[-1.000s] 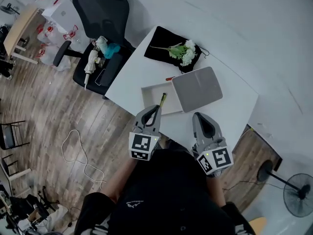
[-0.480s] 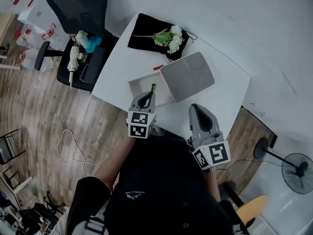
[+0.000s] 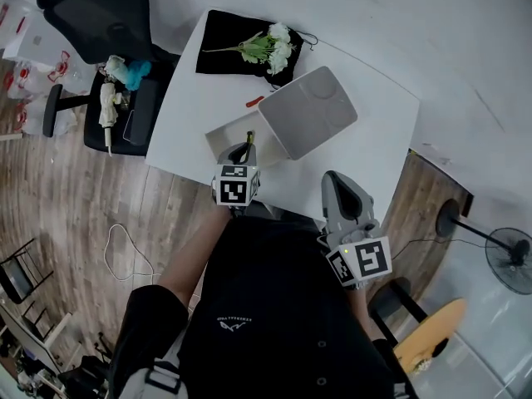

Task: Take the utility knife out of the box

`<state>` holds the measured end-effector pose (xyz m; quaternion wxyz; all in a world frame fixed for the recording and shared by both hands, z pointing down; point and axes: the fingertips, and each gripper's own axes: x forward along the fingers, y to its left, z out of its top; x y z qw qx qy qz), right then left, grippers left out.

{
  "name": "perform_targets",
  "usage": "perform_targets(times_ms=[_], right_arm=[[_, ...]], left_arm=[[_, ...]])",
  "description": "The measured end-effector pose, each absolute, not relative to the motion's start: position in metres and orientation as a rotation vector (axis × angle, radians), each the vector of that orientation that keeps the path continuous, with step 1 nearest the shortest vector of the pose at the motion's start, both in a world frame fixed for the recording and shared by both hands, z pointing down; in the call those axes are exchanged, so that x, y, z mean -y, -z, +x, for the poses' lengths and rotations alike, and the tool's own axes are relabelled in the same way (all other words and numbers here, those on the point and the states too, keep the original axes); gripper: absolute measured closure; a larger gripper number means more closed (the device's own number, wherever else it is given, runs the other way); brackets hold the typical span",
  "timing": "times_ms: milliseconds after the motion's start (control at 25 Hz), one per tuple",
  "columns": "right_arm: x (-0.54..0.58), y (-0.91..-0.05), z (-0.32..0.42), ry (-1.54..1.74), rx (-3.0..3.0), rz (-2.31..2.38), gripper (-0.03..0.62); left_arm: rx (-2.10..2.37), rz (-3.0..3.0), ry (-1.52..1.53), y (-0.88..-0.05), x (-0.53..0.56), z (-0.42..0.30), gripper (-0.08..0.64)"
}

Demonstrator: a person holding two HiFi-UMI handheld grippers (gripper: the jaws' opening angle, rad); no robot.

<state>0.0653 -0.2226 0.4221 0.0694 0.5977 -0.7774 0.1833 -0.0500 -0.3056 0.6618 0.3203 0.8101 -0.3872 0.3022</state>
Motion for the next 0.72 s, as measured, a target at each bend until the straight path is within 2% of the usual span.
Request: perform_targets(times_ms=[200,280,720], right_arm=[[0.221,-0.426,0.069,-0.572,2.293,1.85,0.588],[0.221,-0.428,0.07,-0.584,2.276,1.869,0.588],[0.224,-0.438,0.073,-0.644,2.193,1.94,0.588]], left_arm=[[1.004,2.091,-0.879,-0.681,0.31,-0.047,0.544],[0.991,2.057,-0.914,-0.692,0.31,-0.046,0.437],[0.995,1.919,-1.03,-0.729,0.319,-0.048,0.436]])
